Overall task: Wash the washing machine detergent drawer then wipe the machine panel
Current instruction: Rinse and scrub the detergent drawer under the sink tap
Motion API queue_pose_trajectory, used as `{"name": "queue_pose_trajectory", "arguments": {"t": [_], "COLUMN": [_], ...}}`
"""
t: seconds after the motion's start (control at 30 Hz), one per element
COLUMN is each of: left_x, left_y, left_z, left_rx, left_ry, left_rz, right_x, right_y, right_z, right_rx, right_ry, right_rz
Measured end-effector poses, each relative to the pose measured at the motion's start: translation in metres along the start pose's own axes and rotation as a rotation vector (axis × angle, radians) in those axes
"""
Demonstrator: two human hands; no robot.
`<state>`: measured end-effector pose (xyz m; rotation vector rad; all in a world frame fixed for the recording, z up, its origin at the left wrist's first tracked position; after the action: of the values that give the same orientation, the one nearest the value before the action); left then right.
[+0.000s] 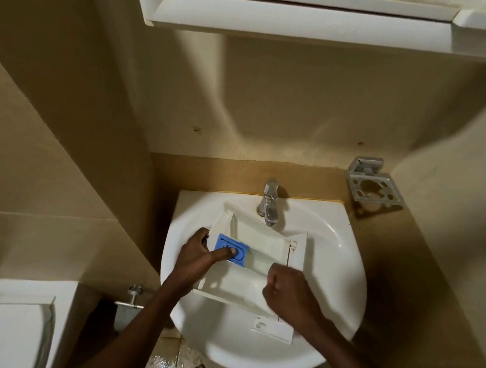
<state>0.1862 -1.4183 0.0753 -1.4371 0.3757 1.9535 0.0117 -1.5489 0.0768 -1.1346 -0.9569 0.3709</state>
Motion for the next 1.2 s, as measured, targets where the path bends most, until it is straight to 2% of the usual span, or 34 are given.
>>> {"name": "queue_pose_trajectory", "arguments": {"t": [0.07,0.1,0.2,0.3,0.4,0.43,0.5,0.57,0.6,0.67,0.8,1.0,1.07,1.13,1.2], "left_x": [-0.001,-0.002,-0.003,-0.002,0.002,0.003,0.003,0.002,0.001,0.002,0.003,-0.002,-0.002,-0.002,-0.001], "left_y": [0.002,0.003,0.009,0.013,0.014,0.014,0.015,0.015,0.015,0.016,0.021,0.026,0.026,0.026,0.025], "left_z": [0.003,0.004,0.006,0.006,0.006,0.007,0.008,0.008,0.008,0.008,0.007,0.008,0.01,0.01,0.01], "left_rx": [0.003,0.007,0.02,0.012,0.033,0.042,0.045,0.037,0.031,0.026,0.054,0.064,0.065,0.057,0.05], "left_ry": [0.024,0.033,0.074,0.092,0.082,0.076,0.069,0.061,0.053,0.035,0.037,0.105,0.113,0.106,0.097], "left_rz": [0.011,0.019,-0.005,-0.005,0.021,0.028,0.061,0.082,0.09,0.102,0.058,0.007,0.018,0.023,0.034], "right_x": [-0.01,-0.013,-0.015,-0.012,-0.011,-0.011,-0.019,-0.033,-0.036,-0.037,-0.027,-0.021,-0.026,-0.036,-0.046], "right_y": [-0.015,-0.021,-0.016,0.008,0.01,0.002,-0.017,-0.03,-0.033,-0.031,-0.018,0.001,0.004,0.001,0.002], "right_z": [-0.014,-0.019,-0.017,0.006,0.015,0.013,0.002,-0.007,-0.009,-0.011,-0.015,-0.023,-0.014,-0.004,0.008], "right_rx": [-0.087,-0.052,0.263,0.404,0.512,0.465,0.229,-0.037,-0.095,-0.027,0.273,0.472,0.415,0.229,0.12], "right_ry": [0.078,0.081,-0.02,-0.162,-0.163,-0.135,-0.062,-0.035,-0.053,-0.065,-0.047,-0.12,-0.097,-0.087,-0.198], "right_rz": [-0.12,-0.116,0.024,0.028,-0.112,-0.18,-0.261,-0.244,-0.218,-0.146,0.023,0.0,-0.101,-0.208,-0.145]}}
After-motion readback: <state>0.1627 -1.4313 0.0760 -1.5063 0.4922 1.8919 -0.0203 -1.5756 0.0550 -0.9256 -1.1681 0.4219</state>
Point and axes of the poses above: each hand's wrist, its own z-axis away from the middle knuckle, its own y-axis out of the palm, x = y × z, the point moved 2 cm from there along -z, towards the middle knuckle, and after that the axes turned 5 degrees about z, right-handed, at the moved point
